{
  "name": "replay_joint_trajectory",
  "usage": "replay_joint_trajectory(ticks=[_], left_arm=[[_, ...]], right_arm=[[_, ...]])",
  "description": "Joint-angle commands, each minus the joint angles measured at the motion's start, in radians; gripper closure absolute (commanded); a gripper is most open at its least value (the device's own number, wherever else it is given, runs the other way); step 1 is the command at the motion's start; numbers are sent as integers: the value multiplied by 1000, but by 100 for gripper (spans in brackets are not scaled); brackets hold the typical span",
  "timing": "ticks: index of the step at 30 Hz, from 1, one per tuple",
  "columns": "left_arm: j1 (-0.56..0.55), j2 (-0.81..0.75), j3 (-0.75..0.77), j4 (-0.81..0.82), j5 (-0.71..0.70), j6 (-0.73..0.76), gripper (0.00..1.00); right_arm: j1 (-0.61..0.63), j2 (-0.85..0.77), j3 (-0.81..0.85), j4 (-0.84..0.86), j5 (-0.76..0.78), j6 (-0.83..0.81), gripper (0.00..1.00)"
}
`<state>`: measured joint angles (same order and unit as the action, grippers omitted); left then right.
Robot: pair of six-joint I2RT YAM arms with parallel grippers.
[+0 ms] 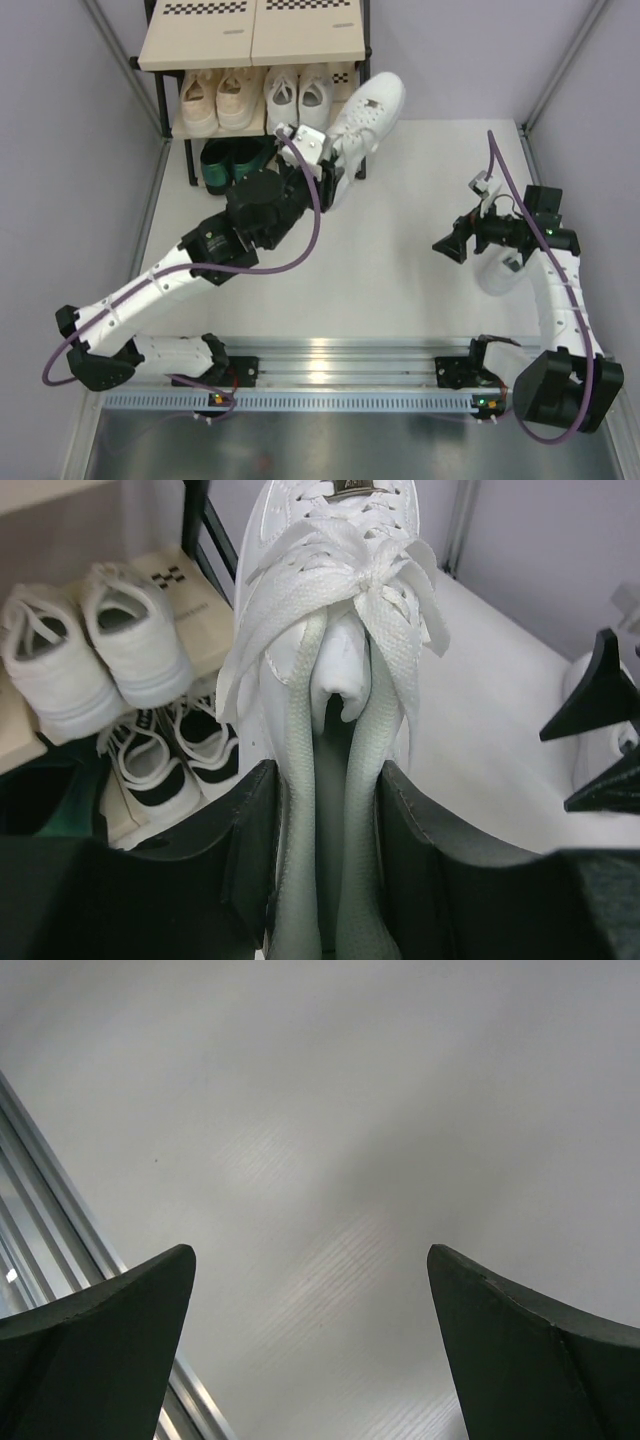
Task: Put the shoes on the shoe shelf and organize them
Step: Pick up the shoe at the center of the board, then place the shoe at the shoe shelf.
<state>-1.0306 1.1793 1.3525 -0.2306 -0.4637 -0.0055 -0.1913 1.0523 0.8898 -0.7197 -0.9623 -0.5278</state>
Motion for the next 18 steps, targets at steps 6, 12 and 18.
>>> replay_joint_trajectory(ticks=[6,12,18], left_arm=[[128,69,327,53,31,85,100],[317,161,503,24,82,81,100],[512,267,663,4,125,52,100]], right_arm=[[-16,-21,-6,39,-21,-9,1],[-17,-26,-8,39,-13,-11,1],[-22,-23,-14,40,-12,-12,1]])
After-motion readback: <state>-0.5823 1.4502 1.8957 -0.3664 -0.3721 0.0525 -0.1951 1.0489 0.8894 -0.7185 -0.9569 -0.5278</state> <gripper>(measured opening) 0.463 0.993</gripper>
